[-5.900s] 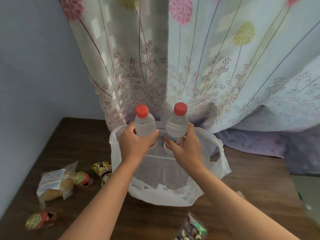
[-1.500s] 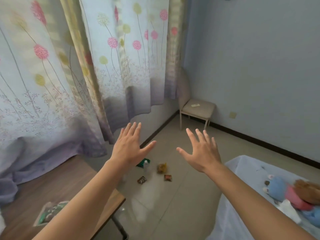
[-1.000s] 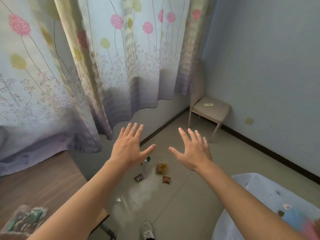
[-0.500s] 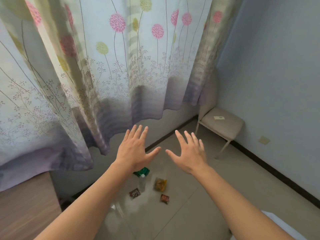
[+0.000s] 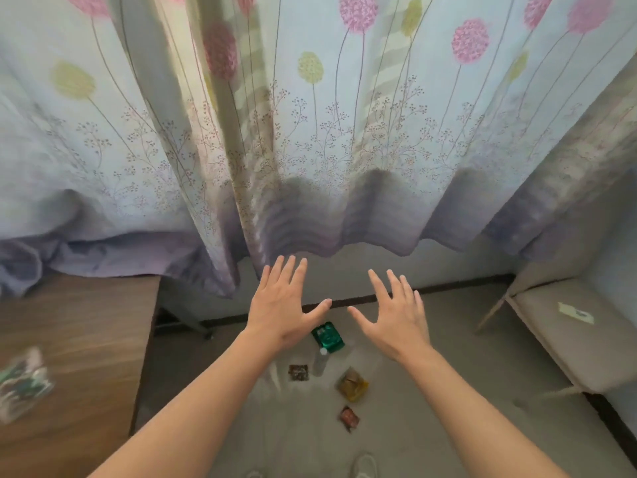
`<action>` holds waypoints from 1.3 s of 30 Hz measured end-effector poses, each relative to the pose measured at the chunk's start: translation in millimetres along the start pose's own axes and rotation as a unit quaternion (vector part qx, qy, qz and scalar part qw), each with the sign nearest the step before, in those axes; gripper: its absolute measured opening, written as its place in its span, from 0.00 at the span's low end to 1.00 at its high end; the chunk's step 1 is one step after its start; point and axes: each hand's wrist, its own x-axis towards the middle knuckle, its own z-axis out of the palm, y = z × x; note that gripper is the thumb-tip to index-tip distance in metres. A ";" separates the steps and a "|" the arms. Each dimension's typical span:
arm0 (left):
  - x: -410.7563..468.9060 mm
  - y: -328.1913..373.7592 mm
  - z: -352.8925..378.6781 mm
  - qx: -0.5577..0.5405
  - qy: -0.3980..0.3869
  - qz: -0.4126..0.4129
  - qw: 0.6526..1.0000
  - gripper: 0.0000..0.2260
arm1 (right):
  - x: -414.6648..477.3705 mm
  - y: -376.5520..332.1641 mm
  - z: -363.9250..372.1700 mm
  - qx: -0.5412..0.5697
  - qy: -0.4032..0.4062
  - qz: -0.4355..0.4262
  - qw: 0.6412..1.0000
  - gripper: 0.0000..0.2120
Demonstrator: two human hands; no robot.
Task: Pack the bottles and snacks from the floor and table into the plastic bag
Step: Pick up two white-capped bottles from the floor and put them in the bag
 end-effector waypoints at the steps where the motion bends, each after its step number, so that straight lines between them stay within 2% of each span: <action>1: 0.2 1.3 4.5 0.002 0.004 -0.023 1.000 0.42 | 11.8 5.0 2.7 -0.002 -0.004 -0.021 1.000 0.43; 8: 9.4 7.6 27.6 0.006 0.044 -0.116 0.992 0.42 | 63.5 24.1 13.7 0.010 -0.044 -0.114 0.992 0.41; 17: 31.1 -14.5 97.5 -0.016 0.029 -0.149 0.988 0.40 | 119.5 29.7 73.6 0.048 -0.044 -0.146 0.987 0.41; 22: 42.0 -49.5 158.7 -0.046 0.015 -0.176 0.983 0.40 | 139.9 29.1 133.0 0.050 -0.052 -0.168 0.983 0.41; 26: 47.8 -72.9 207.1 -0.060 -0.008 -0.175 0.983 0.41 | 150.9 31.9 175.4 0.055 -0.061 -0.162 0.983 0.41; 30: 57.1 -105.4 249.4 -0.064 0.002 -0.172 0.983 0.41 | 161.4 36.3 227.9 0.075 -0.059 -0.148 0.984 0.41; 39: 81.0 -186.5 394.4 -0.059 0.001 -0.129 0.990 0.39 | 175.5 62.9 416.0 0.121 -0.061 -0.116 0.984 0.40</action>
